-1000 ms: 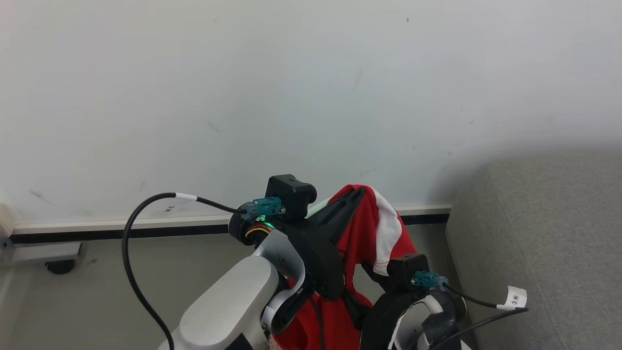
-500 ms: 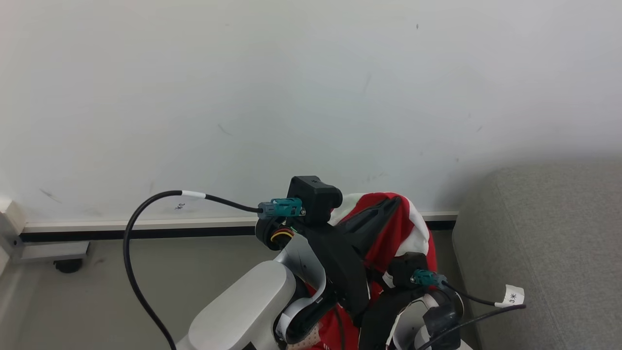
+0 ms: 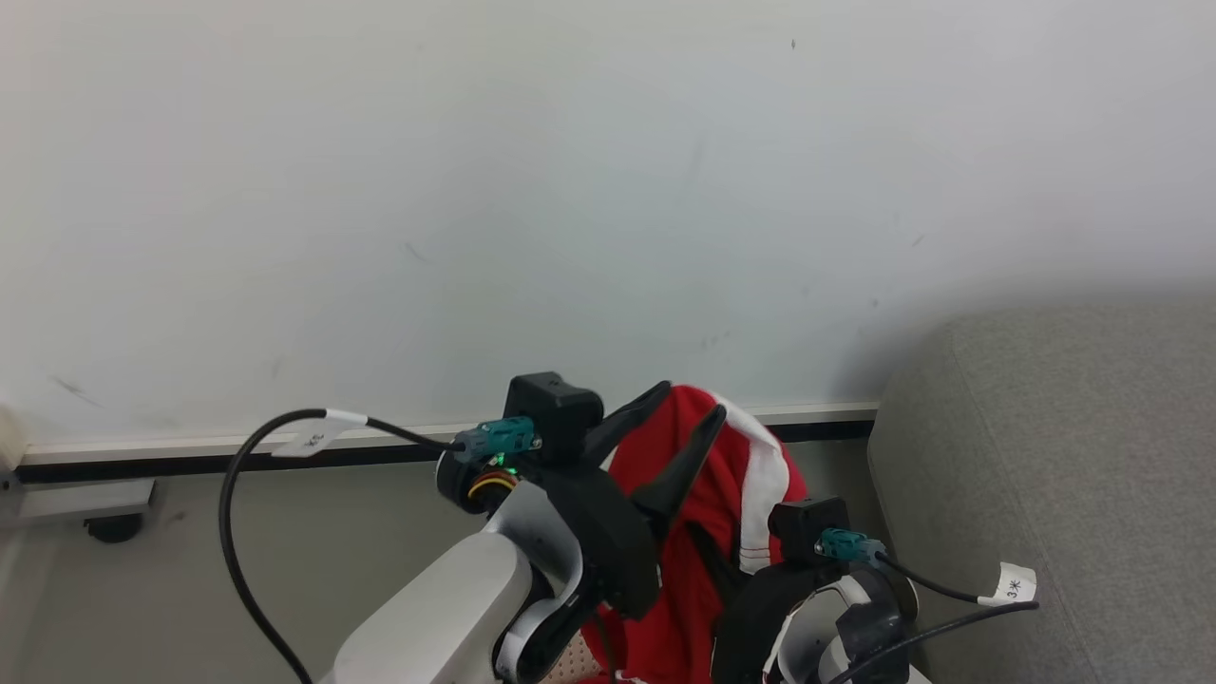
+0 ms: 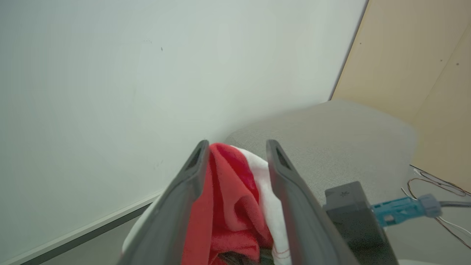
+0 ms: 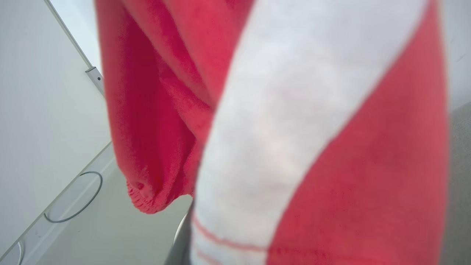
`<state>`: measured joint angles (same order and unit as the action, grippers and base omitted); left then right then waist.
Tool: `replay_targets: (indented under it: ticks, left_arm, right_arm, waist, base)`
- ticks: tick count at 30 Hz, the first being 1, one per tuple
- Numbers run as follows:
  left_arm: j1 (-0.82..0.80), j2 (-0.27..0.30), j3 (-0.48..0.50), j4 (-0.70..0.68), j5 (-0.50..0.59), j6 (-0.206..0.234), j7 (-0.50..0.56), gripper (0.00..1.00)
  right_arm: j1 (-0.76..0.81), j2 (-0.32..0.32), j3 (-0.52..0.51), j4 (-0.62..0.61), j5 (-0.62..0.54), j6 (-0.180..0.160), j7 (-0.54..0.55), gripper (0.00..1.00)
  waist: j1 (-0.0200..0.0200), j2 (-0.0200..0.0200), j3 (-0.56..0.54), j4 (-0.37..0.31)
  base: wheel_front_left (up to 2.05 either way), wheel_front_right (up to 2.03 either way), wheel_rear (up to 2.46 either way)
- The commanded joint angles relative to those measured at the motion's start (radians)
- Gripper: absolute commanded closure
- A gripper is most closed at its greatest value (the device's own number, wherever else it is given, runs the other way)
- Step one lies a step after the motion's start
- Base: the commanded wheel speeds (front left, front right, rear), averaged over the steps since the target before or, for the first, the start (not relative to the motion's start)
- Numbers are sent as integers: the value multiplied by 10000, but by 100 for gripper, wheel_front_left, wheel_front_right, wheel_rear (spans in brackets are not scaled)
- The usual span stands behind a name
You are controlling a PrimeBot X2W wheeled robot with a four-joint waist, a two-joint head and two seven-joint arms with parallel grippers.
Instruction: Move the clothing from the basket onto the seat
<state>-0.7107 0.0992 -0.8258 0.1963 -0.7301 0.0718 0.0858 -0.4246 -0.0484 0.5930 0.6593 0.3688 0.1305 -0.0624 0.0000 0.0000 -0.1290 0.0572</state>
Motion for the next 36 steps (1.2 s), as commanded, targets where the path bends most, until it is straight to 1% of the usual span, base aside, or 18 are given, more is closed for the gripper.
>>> replay_targets:
  ticks: [1,3,7,8,14,21,28,32,36]
  left_arm:
    - [269,168,22,253,152,21,-210,0]
    - [484,354,-25,679,227,-146,-629,0]
    - [869,573,38,1124,200,-312,-1189,0]
    - [869,573,38,1124,200,-312,-1189,0]
    - [1572,964,215,1306,189,-387,-2087,0]
    - [2489,1629,401,1016,394,-200,-3015,0]
    - [3388,2244,748,534,643,66,-3394,0]
    - [3693,2396,867,330,634,132,-3445,0]
    - [3905,2403,911,126,660,172,-3459,0]
  right_arm:
    - [-84,-2,-26,-76,-96,4,-79,100]
    - [-41,0,-47,-166,-207,4,-101,100]
    - [146,-2,-191,-303,-405,4,-90,100]
    - [146,-2,-191,-303,-405,4,-90,100]
    - [529,-2,-684,-653,-768,4,21,100]
    - [1264,-5,-1626,-1571,-1283,4,251,100]
    - [2159,-5,-2674,-2881,-1890,4,742,100]
    - [2605,-3,-3144,-3671,-2173,4,1104,100]
    - [2936,-5,-3331,-4381,-2397,4,1418,100]
  waist:
    - [0,0,42,-98]
    - [0,0,74,-236]
    - [0,0,94,-357]
    - [0,0,94,-357]
    - [0,0,109,-478]
    - [0,0,168,-584]
    - [0,0,259,-918]
    - [0,0,350,-1219]
    - [0,0,518,-1758]
  base:
    - [0,0,0]
    - [0,0,0]
    - [0,0,0]
    - [0,0,0]
    - [0,0,0]
    - [0,0,0]
    - [0,0,0]
    - [0,0,0]
    - [0,0,0]
